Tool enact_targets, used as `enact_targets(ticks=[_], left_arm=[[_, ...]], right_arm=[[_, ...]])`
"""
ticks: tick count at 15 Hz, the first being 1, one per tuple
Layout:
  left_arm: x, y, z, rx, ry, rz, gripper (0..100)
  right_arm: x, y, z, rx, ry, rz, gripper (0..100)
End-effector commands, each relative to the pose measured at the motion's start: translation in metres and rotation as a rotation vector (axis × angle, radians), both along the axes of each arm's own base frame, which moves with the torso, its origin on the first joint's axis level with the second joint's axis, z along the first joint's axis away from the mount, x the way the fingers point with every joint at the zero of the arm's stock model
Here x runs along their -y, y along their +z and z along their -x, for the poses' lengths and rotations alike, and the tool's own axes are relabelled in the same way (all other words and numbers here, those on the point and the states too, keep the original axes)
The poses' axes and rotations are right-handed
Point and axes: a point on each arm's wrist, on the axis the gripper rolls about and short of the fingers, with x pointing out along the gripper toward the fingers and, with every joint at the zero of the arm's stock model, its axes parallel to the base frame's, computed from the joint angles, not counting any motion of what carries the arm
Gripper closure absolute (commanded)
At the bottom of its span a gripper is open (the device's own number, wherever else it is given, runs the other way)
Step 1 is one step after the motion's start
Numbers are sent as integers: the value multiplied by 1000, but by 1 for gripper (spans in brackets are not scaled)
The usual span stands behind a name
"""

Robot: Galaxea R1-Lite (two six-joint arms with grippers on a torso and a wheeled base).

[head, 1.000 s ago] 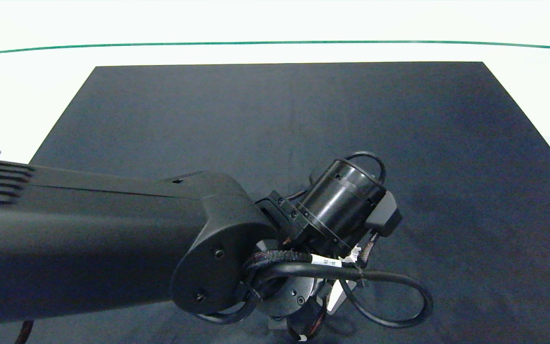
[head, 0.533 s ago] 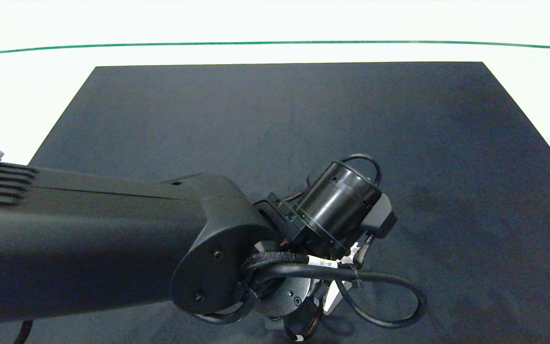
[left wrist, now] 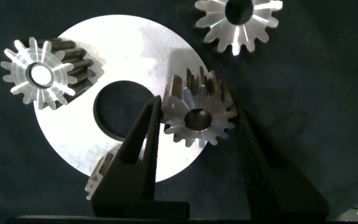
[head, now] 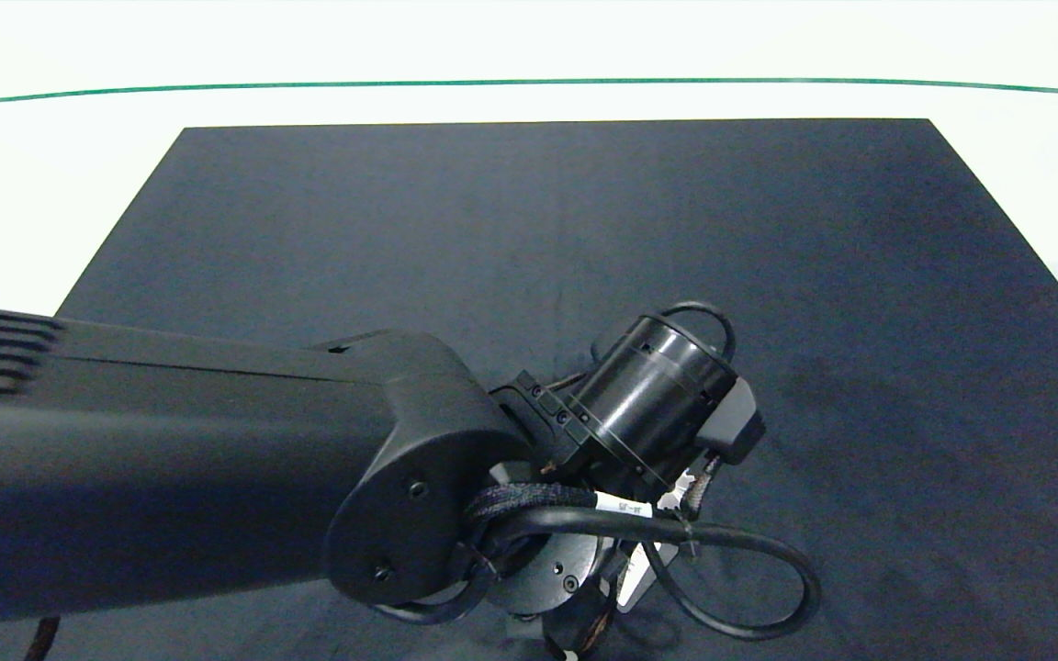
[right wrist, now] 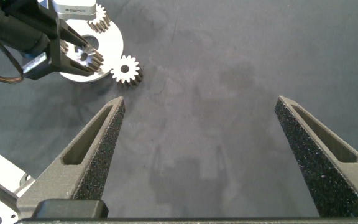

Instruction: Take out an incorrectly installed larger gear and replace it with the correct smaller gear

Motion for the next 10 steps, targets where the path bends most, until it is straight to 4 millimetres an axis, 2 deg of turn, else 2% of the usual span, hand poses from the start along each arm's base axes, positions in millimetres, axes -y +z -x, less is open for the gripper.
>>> enact_targets(ticks=[1, 4, 5, 10], left_arm=[[1, 0, 0, -1, 1, -1, 87], [1, 0, 1, 0, 0, 0, 87], [1, 1, 1, 1, 0, 1, 0], [1, 1, 1, 3, 8, 7, 0]], right_arm=[[-1, -1, -1, -6, 0, 9, 0], [-1, -2, -2, -9, 0, 11, 0], [-1, -2, -2, -9, 0, 11, 0], [-2, -3, -2, -11, 1, 13, 0]])
